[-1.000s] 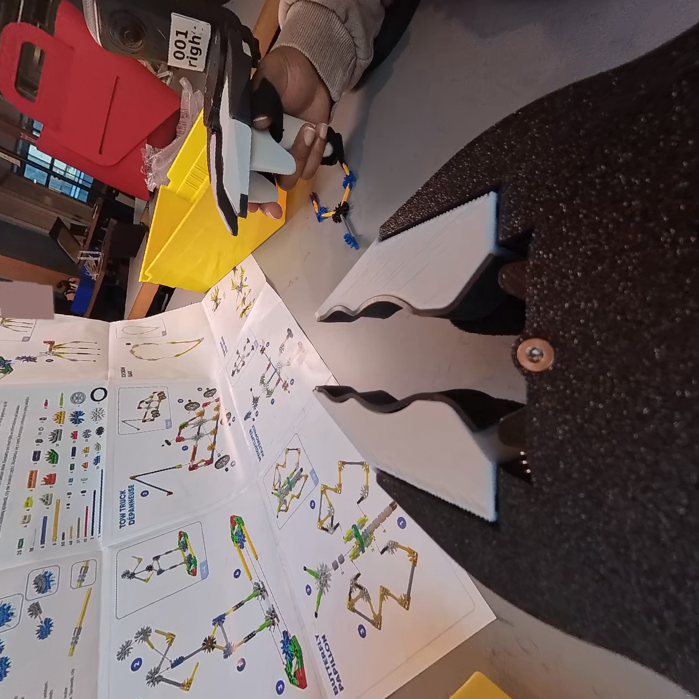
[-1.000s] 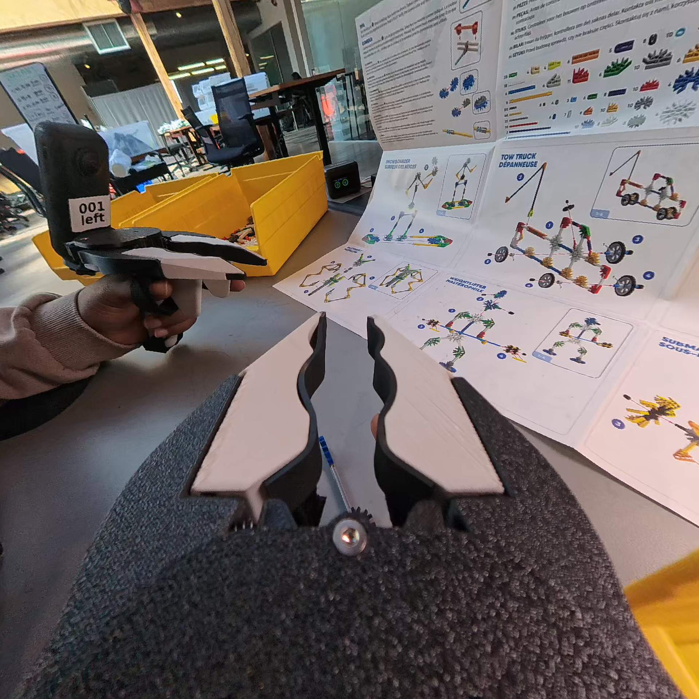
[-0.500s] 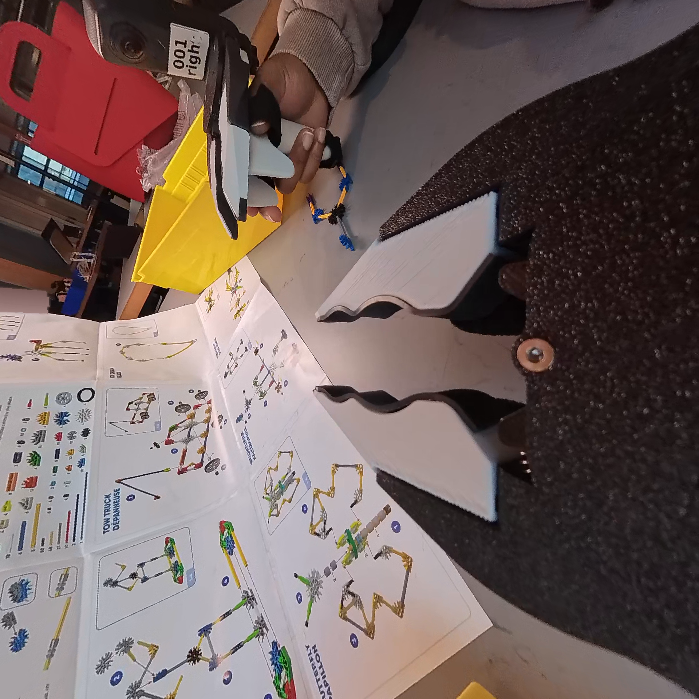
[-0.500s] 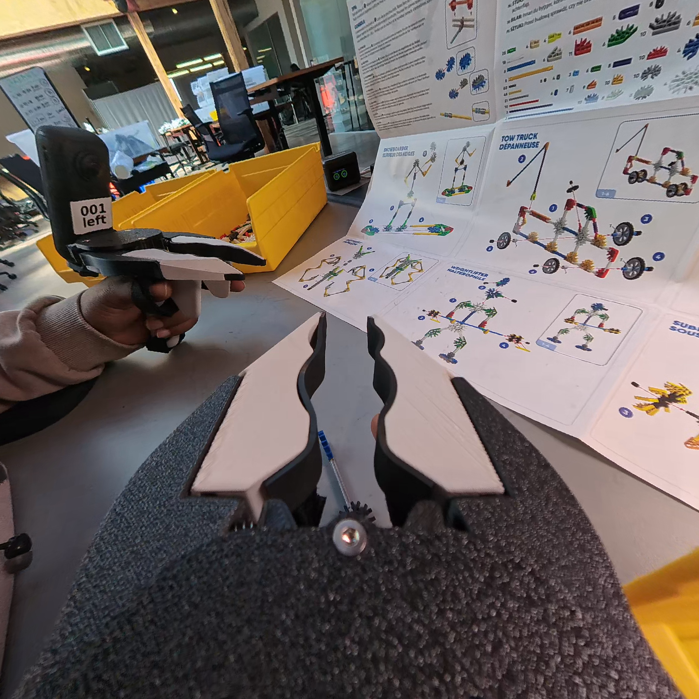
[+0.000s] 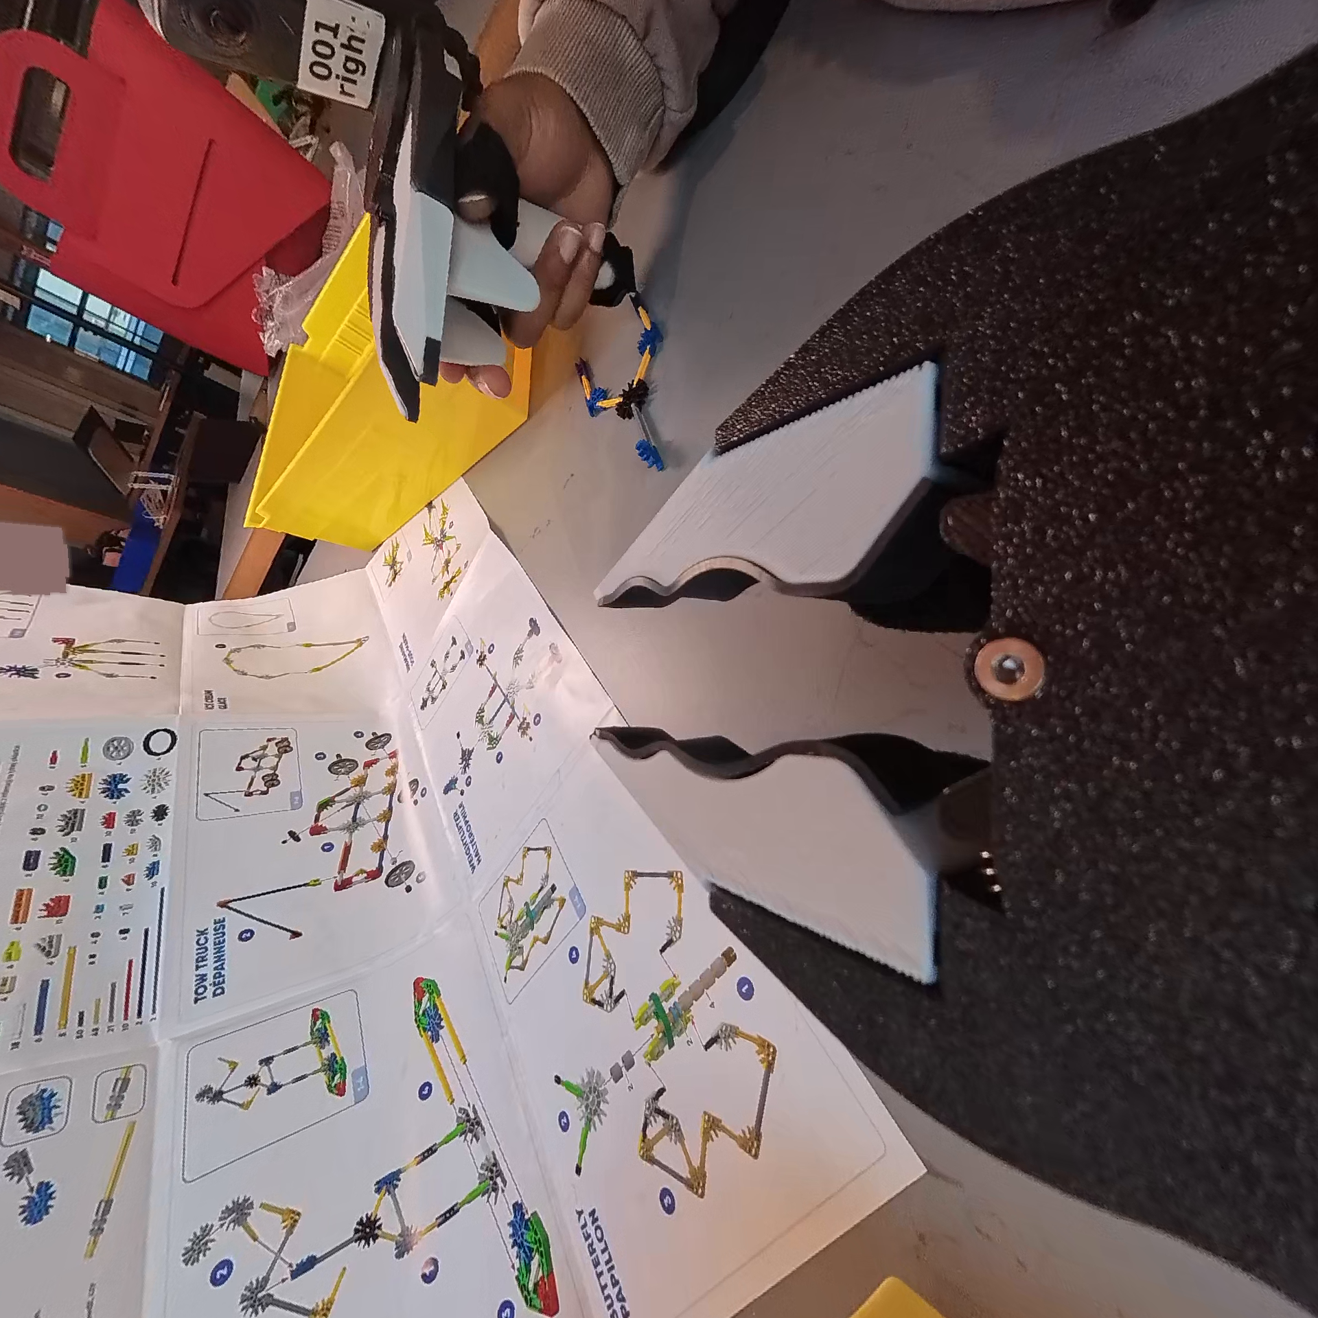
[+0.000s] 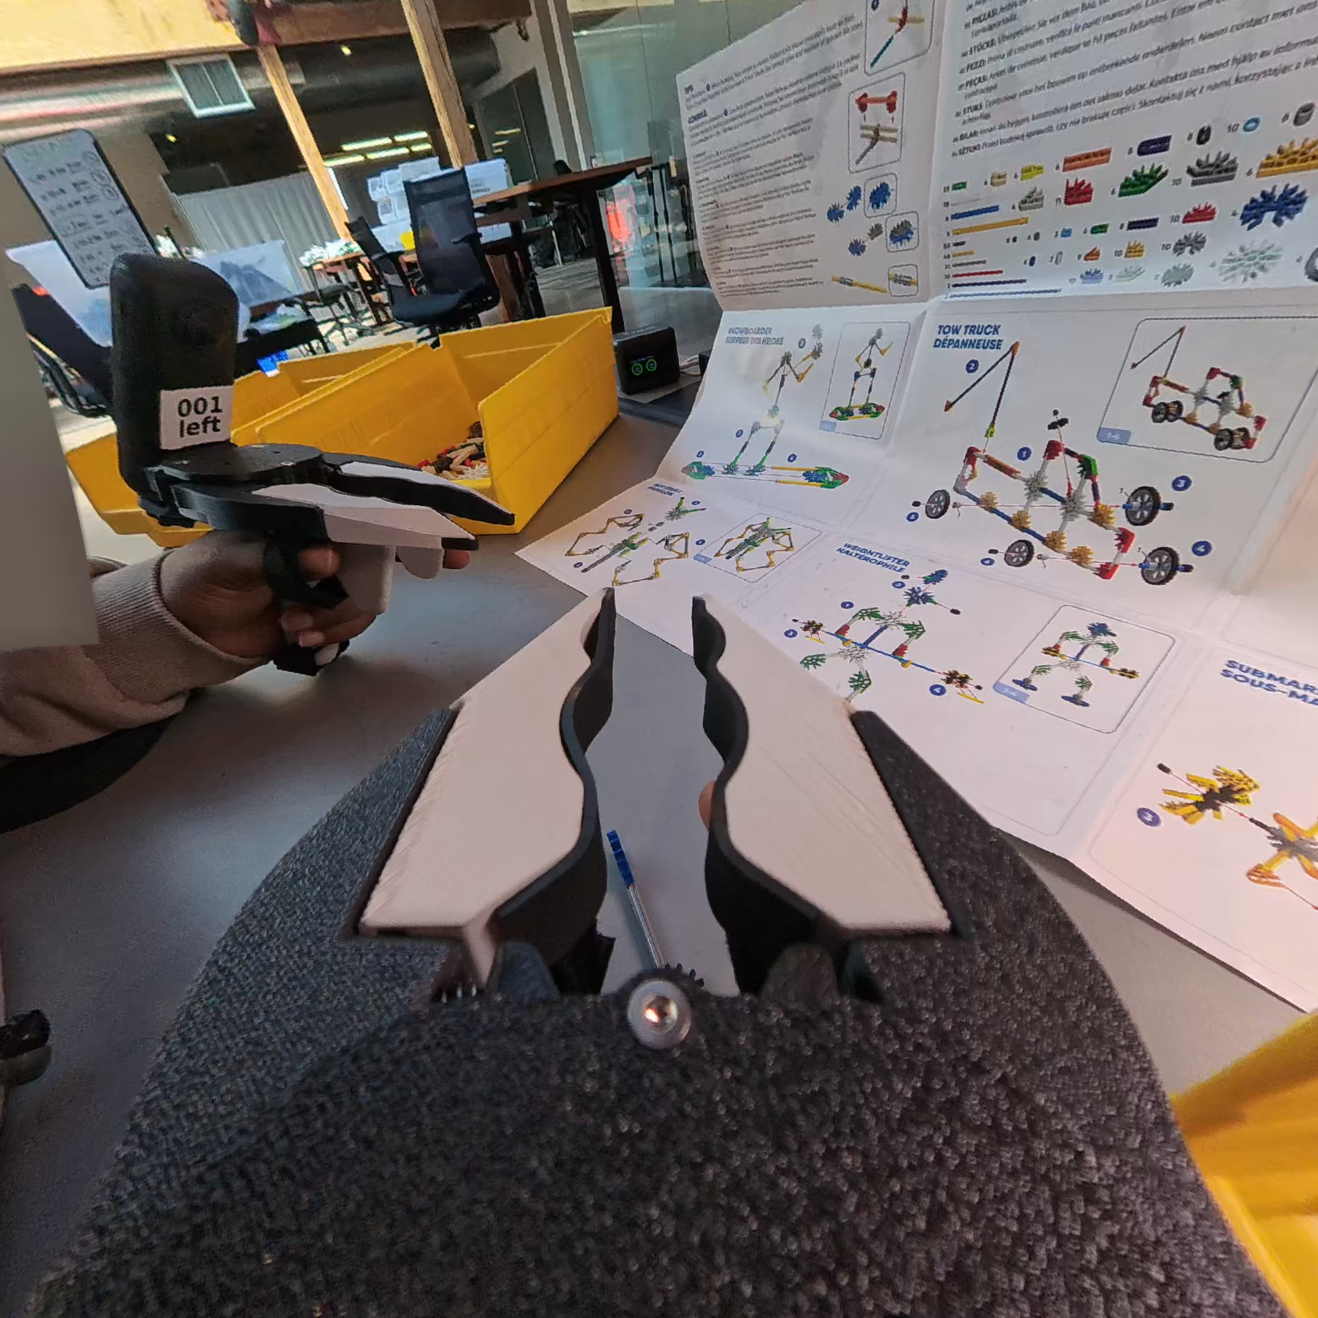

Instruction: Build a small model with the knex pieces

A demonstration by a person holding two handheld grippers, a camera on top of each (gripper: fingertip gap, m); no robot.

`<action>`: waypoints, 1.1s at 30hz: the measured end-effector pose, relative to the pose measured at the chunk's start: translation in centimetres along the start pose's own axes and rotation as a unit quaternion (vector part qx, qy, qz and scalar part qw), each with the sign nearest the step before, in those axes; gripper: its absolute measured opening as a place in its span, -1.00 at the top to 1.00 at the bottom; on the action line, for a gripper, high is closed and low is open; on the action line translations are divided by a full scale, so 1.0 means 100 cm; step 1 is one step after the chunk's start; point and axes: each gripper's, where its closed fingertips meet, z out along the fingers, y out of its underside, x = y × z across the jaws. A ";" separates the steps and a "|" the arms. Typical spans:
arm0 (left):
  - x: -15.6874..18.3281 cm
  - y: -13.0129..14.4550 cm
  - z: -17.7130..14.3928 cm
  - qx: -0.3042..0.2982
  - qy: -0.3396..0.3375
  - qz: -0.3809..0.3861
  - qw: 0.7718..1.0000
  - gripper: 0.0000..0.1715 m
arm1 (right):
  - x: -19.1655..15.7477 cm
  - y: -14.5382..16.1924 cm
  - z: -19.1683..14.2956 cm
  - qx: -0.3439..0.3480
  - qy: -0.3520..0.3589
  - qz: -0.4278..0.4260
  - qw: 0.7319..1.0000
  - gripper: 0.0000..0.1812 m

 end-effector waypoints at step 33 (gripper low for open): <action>-0.058 -0.020 -0.025 0.029 -0.162 0.069 0.984 0.71 | 0.003 0.003 0.001 -0.001 0.008 -0.009 1.000 0.78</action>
